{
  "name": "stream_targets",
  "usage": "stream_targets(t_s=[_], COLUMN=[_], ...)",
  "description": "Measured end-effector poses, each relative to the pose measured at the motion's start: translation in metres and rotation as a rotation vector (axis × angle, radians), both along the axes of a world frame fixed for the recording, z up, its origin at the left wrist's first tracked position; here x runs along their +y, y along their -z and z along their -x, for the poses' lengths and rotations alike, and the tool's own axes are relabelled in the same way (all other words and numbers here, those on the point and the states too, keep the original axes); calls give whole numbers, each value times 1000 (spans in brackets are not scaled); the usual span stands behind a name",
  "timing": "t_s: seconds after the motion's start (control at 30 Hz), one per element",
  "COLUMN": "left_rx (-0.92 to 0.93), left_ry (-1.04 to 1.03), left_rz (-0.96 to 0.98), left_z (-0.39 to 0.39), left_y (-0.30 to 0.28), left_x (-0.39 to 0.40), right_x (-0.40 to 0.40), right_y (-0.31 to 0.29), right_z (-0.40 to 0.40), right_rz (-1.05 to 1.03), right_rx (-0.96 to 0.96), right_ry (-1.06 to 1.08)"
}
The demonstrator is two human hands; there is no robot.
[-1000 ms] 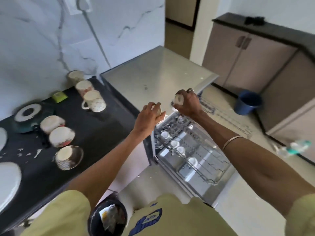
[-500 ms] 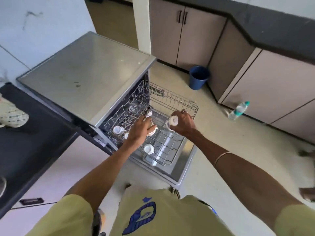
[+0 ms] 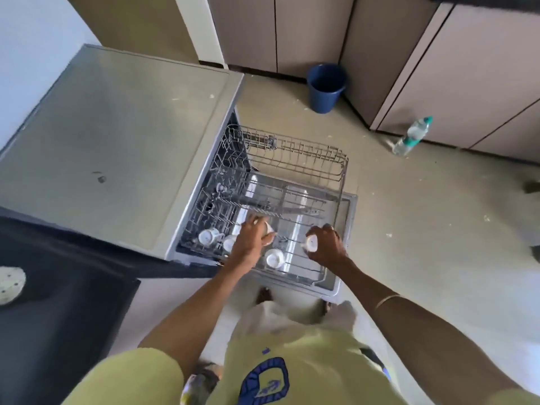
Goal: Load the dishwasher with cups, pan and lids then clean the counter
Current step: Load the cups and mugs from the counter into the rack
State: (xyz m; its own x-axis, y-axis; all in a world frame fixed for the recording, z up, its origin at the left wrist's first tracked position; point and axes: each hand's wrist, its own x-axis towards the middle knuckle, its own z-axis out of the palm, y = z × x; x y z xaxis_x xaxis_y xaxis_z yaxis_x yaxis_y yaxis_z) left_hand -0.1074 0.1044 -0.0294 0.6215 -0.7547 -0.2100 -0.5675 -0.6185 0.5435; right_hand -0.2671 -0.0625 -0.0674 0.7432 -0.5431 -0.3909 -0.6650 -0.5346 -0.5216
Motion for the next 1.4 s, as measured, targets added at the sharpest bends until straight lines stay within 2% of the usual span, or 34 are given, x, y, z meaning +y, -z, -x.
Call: stream_targets(t_s=[0.17,0.4,0.57,0.77,0.87,1.1,1.4], left_rx=[31,48,-25,2,3,38,53], left_ry=[99,-9,-57,-134,-263,-546,-609], left_rz=[-66,-35,-96,-37,-45,-21,-31], left_z=[-18,-41,-60,-88,-107,-156,-181], left_y=[53,106,125,127,127,143,181], left_x=[15,22,18,22,22,15,7], right_x=[32,52,62,56,52,44,51], right_y=[55,114,141,148,147,140,150], right_z=[11,-1,-3,-10,-8,13,12], right_rz=[-55,-120,-147,-219,-230,-187,-156], right_rx=[51,108,112,104,103,23,-8], right_ry=[98,173,243,251,249,463,451])
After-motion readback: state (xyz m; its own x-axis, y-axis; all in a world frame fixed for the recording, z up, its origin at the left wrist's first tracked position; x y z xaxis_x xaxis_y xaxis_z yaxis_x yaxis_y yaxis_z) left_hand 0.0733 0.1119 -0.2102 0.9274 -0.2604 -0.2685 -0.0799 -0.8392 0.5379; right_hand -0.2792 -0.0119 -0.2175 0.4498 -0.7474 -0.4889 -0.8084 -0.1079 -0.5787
